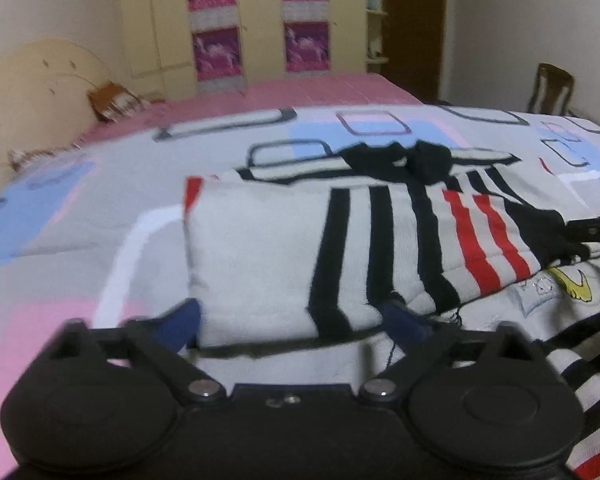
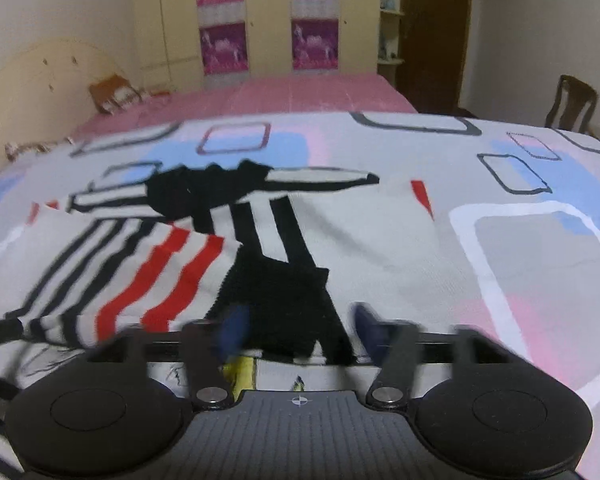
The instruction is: Fold small clothes
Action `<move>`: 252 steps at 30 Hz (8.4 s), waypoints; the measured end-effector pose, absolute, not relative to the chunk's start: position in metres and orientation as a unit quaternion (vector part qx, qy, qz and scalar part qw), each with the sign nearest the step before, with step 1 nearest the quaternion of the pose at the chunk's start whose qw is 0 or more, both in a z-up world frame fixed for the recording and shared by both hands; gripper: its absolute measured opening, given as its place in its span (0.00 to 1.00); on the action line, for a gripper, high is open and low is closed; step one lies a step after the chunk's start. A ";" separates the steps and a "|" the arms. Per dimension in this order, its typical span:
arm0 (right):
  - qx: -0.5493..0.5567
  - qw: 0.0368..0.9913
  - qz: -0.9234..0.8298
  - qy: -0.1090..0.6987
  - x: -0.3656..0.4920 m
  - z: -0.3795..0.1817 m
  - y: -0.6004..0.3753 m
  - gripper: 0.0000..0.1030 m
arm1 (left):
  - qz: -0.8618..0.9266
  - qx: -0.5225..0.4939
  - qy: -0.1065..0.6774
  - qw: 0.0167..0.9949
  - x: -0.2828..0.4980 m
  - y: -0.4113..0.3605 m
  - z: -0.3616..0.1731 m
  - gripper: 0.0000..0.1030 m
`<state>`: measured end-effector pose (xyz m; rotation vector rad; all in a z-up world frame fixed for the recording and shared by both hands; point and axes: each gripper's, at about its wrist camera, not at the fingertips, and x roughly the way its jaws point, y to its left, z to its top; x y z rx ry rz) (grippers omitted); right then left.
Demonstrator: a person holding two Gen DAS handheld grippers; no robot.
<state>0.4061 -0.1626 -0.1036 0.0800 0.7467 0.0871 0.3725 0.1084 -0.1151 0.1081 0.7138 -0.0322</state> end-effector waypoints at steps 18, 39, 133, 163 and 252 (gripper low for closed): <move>0.096 0.922 0.084 0.366 0.292 -0.069 -0.245 0.63 | -0.002 0.067 0.353 0.933 0.264 0.082 -0.098 0.92; 0.296 0.833 0.170 0.436 0.173 -0.130 -0.316 0.63 | -0.040 -0.208 0.411 0.887 0.136 0.165 -0.128 0.69; 0.010 0.920 0.108 0.376 0.566 -0.121 -0.229 0.02 | -0.088 -0.082 0.379 0.918 0.540 0.169 -0.125 0.04; -0.025 0.924 0.098 0.369 0.582 -0.137 -0.161 0.40 | -0.096 -0.007 0.386 0.918 0.557 0.103 -0.138 0.64; -0.008 0.900 0.069 0.430 0.374 -0.139 -0.239 0.36 | -0.027 -0.008 0.382 0.924 0.349 0.138 -0.135 0.56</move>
